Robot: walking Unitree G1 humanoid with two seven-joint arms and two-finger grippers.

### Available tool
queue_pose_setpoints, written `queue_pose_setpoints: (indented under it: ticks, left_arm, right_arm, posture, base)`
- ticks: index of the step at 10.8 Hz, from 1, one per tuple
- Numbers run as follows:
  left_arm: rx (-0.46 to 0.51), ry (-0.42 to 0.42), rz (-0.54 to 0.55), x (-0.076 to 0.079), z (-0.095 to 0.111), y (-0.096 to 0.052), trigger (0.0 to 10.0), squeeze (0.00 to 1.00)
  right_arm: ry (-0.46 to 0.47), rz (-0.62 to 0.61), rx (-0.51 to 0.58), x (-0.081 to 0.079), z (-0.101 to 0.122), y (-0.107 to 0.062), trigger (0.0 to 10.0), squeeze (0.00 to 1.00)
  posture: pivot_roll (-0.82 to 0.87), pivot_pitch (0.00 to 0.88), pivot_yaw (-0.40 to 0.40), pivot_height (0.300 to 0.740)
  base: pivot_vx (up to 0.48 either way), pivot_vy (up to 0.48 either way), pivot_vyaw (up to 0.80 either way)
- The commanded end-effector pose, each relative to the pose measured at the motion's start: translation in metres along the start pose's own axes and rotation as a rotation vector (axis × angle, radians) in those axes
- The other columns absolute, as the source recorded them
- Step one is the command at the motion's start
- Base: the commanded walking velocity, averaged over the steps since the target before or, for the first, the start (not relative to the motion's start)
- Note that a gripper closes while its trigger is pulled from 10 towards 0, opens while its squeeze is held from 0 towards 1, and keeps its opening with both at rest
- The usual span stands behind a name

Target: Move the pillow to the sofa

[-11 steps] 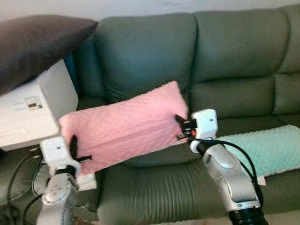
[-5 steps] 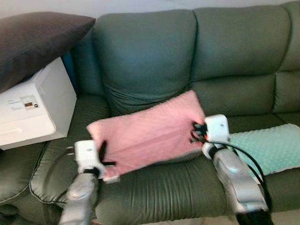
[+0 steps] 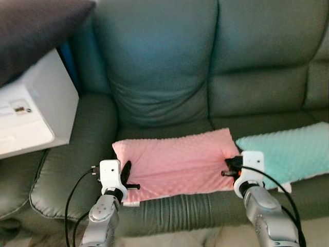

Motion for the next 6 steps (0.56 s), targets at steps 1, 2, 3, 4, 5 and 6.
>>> queue_pose_setpoints:
  ticks: [1,2,3,4,5,6]
  left_arm:
    - [0.032,-0.004,0.031,-0.011,0.005,-0.003,10.0,0.00]
    - [0.054,-0.019,0.043,-0.015,0.008,-0.004,10.0,0.00]
    - [0.058,-0.032,0.048,-0.017,0.008,-0.001,10.0,0.00]
    - [0.056,-0.024,0.019,-0.011,0.012,0.009,10.0,0.00]
    - [0.054,-0.006,-0.009,-0.004,0.018,0.019,10.0,0.00]
    - [0.051,-0.006,-0.030,0.003,0.024,0.029,10.0,0.00]
  right_arm:
    - [-0.010,0.001,0.071,-0.006,0.016,0.001,10.0,0.00]
    - [-0.008,-0.011,0.111,-0.010,0.026,0.001,10.0,0.00]
    - [0.008,-0.025,0.123,-0.012,0.031,0.000,10.0,0.00]
    - [0.010,-0.035,0.136,-0.012,0.034,0.001,10.0,0.00]
    - [0.014,-0.051,0.149,-0.009,0.037,0.003,10.0,0.00]
    - [0.002,-0.089,0.169,-0.003,0.044,0.006,10.0,0.00]
  posture:
    - [-0.22,0.240,0.079,0.740]
    - [-0.21,0.251,0.085,0.740]
    - [-0.22,0.255,0.086,0.740]
    - [-0.24,0.264,0.088,0.740]
    - [-0.26,0.275,0.092,0.740]
    - [-0.27,0.285,0.092,0.740]
  base:
    - [0.000,0.000,0.00]
    - [0.000,0.000,0.00]
    - [0.000,0.000,0.00]
    - [0.000,0.000,0.00]
    - [0.000,0.000,0.00]
    - [0.000,0.000,0.00]
Point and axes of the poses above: a point about 5 cm out from each wrist's last joint towards the gripper, its own y axis pointing out of the wrist towards the gripper, its own z axis along the axis of the wrist's last joint, x = y × z, the point moved 3 cm from there along y, pointing out of the wrist towards the gripper, and after that the axes turned 1 degree about -y, right-handed, at the moved point
